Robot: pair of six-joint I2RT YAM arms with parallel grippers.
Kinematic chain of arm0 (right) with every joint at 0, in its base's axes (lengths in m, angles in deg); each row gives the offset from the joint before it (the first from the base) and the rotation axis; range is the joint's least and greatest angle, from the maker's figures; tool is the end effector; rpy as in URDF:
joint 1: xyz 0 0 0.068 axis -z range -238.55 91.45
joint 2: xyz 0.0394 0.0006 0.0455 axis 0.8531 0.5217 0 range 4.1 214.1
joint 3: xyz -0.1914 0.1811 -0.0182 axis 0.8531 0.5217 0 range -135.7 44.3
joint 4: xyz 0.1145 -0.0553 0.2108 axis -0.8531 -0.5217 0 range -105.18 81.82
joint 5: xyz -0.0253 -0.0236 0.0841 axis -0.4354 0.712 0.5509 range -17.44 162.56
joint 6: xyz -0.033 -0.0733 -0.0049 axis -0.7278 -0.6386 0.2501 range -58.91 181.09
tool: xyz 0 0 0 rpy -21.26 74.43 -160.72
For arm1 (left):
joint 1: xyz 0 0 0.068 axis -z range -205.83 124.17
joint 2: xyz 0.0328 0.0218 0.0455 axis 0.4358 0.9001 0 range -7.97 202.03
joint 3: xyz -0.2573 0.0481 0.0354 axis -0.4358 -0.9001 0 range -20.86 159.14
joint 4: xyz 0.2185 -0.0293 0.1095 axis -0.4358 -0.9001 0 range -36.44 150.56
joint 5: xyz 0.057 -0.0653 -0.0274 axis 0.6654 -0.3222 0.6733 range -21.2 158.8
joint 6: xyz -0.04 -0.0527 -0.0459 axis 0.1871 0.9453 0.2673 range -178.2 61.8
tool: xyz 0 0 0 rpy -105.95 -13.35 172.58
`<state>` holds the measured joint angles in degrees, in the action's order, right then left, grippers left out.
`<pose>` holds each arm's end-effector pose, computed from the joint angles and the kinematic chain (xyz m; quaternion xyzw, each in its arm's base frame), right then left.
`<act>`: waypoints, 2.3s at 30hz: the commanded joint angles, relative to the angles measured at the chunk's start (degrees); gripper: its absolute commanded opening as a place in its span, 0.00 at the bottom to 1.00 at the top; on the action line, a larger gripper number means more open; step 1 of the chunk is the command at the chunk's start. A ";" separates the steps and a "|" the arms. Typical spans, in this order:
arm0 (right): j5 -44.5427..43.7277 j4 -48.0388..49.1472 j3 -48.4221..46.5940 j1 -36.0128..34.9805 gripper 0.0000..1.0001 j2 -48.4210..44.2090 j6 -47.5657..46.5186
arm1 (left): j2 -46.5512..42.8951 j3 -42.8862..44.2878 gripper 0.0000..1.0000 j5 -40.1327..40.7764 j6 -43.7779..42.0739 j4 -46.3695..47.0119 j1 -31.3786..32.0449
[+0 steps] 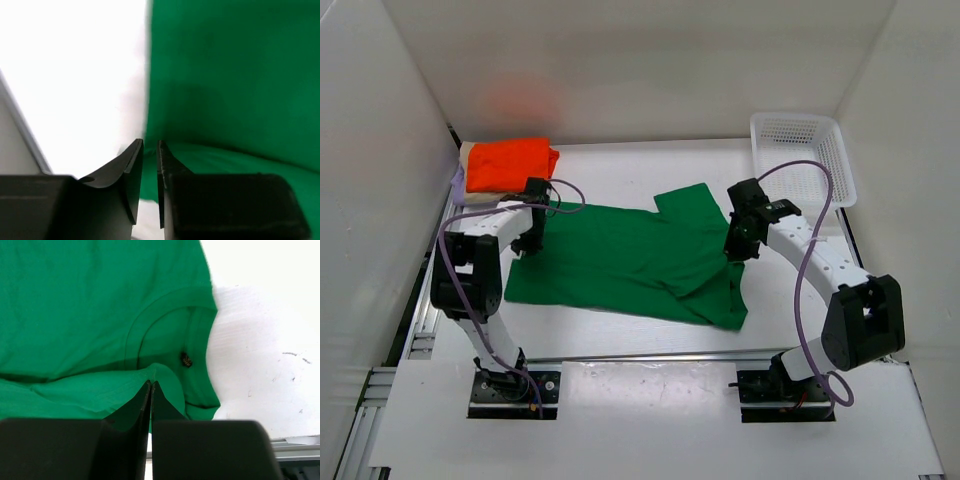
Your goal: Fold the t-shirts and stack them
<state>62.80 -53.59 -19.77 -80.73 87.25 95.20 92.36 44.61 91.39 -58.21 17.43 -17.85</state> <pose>0.2700 0.0974 0.2200 0.1197 0.9646 0.0306 0.2331 0.3170 -0.0175 0.1478 0.0476 0.9743 0.1872 0.1159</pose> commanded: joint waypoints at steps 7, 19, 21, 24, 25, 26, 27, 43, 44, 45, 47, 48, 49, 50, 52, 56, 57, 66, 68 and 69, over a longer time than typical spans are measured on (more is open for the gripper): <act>-0.18 1.73 -2.28 1.52 0.00 0.78 -2.56 | 4.61 11.86 0.32 11.96 0.01 5.17 -8.42; -5.09 -2.49 -8.70 7.83 0.00 5.17 -1.15 | -7.35 -1.90 0.69 -12.47 0.01 -11.18 -10.88; -4.48 -2.49 -9.31 8.54 0.02 5.87 -1.67 | -7.35 -3.94 0.69 -15.80 0.01 -11.18 -10.89; 2.36 -1.44 -11.59 8.55 0.37 9.03 -5.97 | -7.35 -5.27 0.70 -18.19 0.01 -11.18 -10.89; 4.55 -1.96 -12.21 8.55 0.52 10.52 -5.98 | -6.65 -5.79 0.70 -19.33 0.01 -11.18 -11.41; 4.57 -1.97 -12.22 8.55 0.55 10.54 -5.98 | -6.64 -5.79 0.71 -19.34 0.01 -11.18 -11.42; 4.57 -2.57 -12.22 8.55 0.57 10.01 -5.98 | -6.03 -5.79 0.71 -20.21 0.01 -11.18 -11.42; 6.06 3.38 20.12 13.56 0.63 -8.45 2.37 | -2.52 -10.98 0.66 -24.35 0.01 -8.37 -12.03; 6.07 5.40 20.82 14.34 0.64 -7.14 2.37 | -1.90 -10.98 0.57 -23.74 0.01 -7.85 -12.03; 6.59 6.03 21.44 14.35 0.64 -6.26 2.37 | -1.90 -10.98 0.51 -23.73 0.01 -7.84 -12.03; 7.91 7.69 22.15 15.05 0.64 -3.98 2.37 | -1.37 -10.98 0.40 -23.73 0.01 -7.84 -12.03; 8.61 8.31 23.11 15.75 0.62 -3.36 2.37 | -1.37 -10.98 0.28 -23.73 0.01 -7.84 -12.03; 9.66 8.93 24.16 15.76 0.60 -2.83 2.37 | -1.37 -10.98 0.22 -23.73 0.01 -7.32 -12.03; 11.41 8.93 24.69 16.28 0.56 -2.13 2.37 | -1.89 -11.50 0.17 -23.73 0.01 -7.31 -12.03; 12.83 8.93 25.57 16.90 0.32 -2.12 2.98 | -3.21 -11.51 0.11 -23.21 0.01 -7.31 -12.56; 13.98 7.72 27.07 18.04 0.00 -6.15 3.77 | -7.69 -12.12 0.11 -17.77 0.01 -7.84 -14.84; 13.02 5.96 27.07 18.65 0.00 -7.38 4.56 | -9.96 -12.64 0.11 -15.58 0.01 -7.84 -15.45; 8.09 -1.61 32.25 17.17 0.00 -23.73 18.17 | -19.21 -15.98 0.11 -12.04 0.01 -17.15 -16.69; 6.87 -3.10 34.09 14.28 0.00 -26.02 21.87 | -20.61 -20.00 0.13 -10.12 0.01 -17.16 -16.69; 5.29 -4.24 34.10 12.35 0.00 -26.72 22.92 | -20.62 -21.42 0.16 -9.15 0.01 -17.16 -16.69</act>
<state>73.95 -52.47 12.84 -65.49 62.29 111.90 73.04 27.41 75.92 -57.75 3.11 -33.95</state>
